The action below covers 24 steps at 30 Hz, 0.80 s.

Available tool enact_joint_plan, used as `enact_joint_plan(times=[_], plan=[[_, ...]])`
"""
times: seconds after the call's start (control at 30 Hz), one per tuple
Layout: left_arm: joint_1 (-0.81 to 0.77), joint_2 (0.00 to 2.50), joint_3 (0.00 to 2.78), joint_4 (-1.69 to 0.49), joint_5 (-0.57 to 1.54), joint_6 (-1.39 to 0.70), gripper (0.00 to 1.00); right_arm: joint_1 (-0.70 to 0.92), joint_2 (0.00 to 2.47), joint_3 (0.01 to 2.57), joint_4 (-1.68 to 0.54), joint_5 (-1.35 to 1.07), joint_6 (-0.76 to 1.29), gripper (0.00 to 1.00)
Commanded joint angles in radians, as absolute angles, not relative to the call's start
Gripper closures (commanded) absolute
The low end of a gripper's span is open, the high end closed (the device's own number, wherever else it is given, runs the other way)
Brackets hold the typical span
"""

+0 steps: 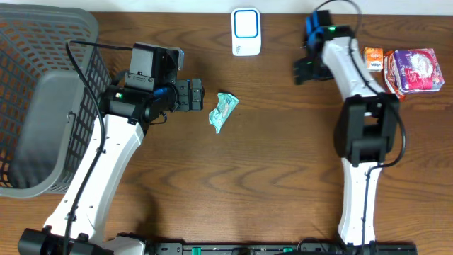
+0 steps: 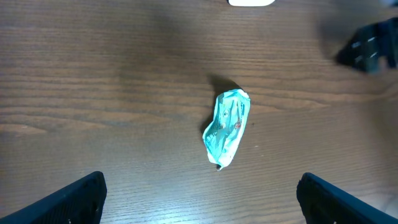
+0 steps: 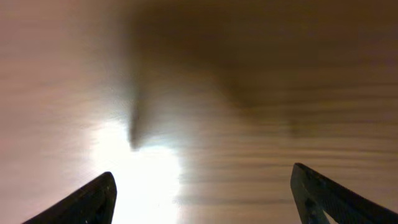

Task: Scan the item barcode
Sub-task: 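Carry the orange box right and release it beside the packs, then reach right gripper to the green wipes pack and grasp it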

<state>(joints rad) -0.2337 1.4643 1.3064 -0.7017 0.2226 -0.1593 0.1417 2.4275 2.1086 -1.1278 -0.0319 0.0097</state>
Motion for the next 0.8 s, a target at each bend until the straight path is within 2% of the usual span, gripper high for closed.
enact_joint_plan(times=[0.0, 0.07, 0.3, 0.43, 0.63, 0.77], plan=[[-0.23, 1.465, 1.311, -0.703, 0.216, -0.154, 0.02, 0.215, 2.383, 2.119, -1.143, -0.664, 0.014, 0.19], [-0.23, 1.465, 1.311, -0.703, 0.216, -0.154, 0.02, 0.256, 2.383, 2.117, -1.14, -0.736, 0.061, 0.22], [-0.23, 1.465, 1.311, -0.703, 0.216, -0.154, 0.02, 0.372, 2.383, 2.117, -1.115, -0.71, 0.125, 0.21], [-0.23, 1.465, 1.311, -0.703, 0.216, -0.154, 0.02, 0.421, 2.383, 2.111, -1.085, -0.445, 0.432, 0.21], [-0.23, 1.465, 1.311, -0.703, 0.216, -0.154, 0.02, 0.509, 2.386, 2.067, -1.033, -0.251, 0.554, 0.23], [-0.23, 1.465, 1.311, -0.703, 0.216, -0.154, 0.02, 0.538, 2.386, 2.061, -1.085, 0.015, 0.568, 0.25]])
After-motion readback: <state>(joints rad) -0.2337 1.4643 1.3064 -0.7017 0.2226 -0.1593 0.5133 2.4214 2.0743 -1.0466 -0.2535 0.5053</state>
